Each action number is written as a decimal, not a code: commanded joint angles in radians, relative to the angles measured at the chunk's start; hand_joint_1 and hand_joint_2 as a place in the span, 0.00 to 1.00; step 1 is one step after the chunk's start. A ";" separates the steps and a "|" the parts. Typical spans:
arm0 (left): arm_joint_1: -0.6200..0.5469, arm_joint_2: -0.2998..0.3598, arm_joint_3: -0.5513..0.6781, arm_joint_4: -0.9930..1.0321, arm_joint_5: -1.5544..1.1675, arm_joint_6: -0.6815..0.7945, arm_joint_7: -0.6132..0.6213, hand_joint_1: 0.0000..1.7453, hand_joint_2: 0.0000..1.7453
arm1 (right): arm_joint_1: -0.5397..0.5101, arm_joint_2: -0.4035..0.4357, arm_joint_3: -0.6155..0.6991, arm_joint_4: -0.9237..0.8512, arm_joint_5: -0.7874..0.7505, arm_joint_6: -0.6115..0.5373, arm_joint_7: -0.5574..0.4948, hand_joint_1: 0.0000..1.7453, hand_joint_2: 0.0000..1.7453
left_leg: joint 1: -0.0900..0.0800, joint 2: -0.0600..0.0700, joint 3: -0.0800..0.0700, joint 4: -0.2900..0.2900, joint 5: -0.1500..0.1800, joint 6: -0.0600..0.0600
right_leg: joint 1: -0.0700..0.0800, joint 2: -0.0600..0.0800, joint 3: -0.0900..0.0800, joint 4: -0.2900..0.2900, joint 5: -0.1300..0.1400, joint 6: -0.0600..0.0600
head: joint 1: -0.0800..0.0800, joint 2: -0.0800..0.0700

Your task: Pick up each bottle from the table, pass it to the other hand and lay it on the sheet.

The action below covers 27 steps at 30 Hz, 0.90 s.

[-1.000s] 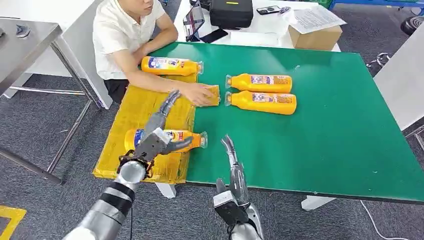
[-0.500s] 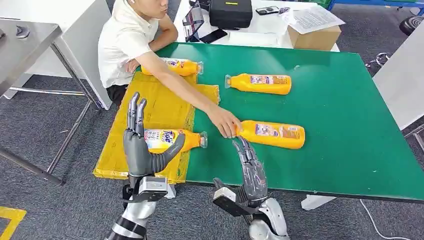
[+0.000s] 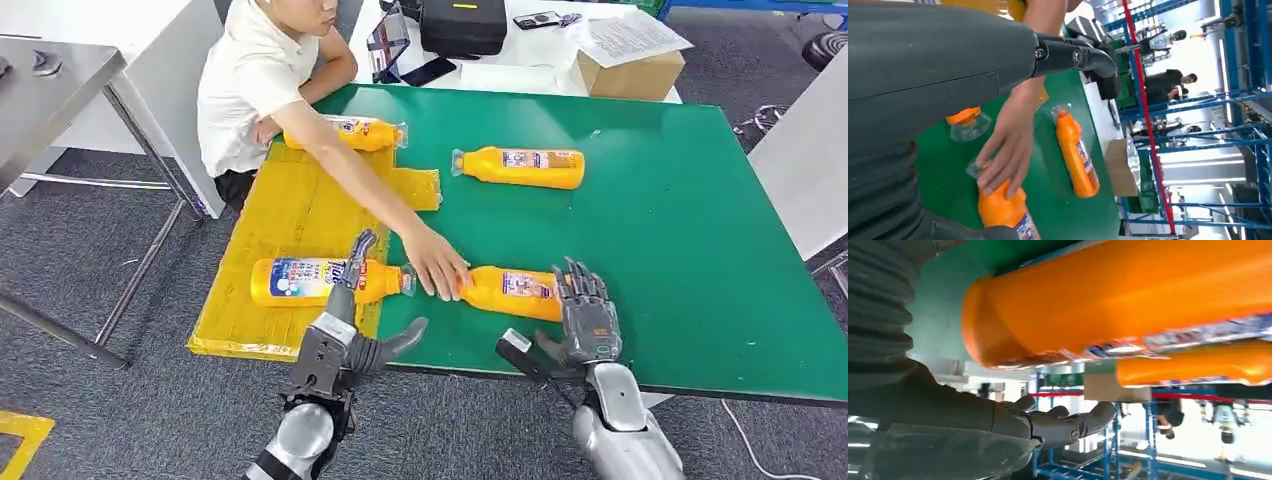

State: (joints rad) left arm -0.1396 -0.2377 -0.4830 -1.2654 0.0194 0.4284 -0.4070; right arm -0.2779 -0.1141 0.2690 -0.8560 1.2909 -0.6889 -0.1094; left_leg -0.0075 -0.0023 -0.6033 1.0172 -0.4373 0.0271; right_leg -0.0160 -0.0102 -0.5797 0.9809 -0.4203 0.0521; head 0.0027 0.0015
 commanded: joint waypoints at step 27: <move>-0.054 0.031 -0.058 0.057 0.026 -0.044 -0.015 0.00 1.00 | -0.135 -0.058 -0.040 0.336 -0.427 0.615 -0.252 1.00 1.00 | 0.002 -0.003 0.014 -0.002 0.003 0.000 | 0.002 -0.004 0.009 -0.005 0.001 -0.001 | 0.000 0.000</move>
State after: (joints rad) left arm -0.1500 -0.2342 -0.5112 -1.2654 0.0217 0.3887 -0.4005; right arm -0.4953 -0.1781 0.2804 -0.5860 1.0490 -0.2355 -0.1951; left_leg -0.0077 0.0002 -0.5888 1.0170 -0.4362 0.0295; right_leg -0.0162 -0.0092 -0.5763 0.9788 -0.4198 0.0529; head 0.0031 0.0015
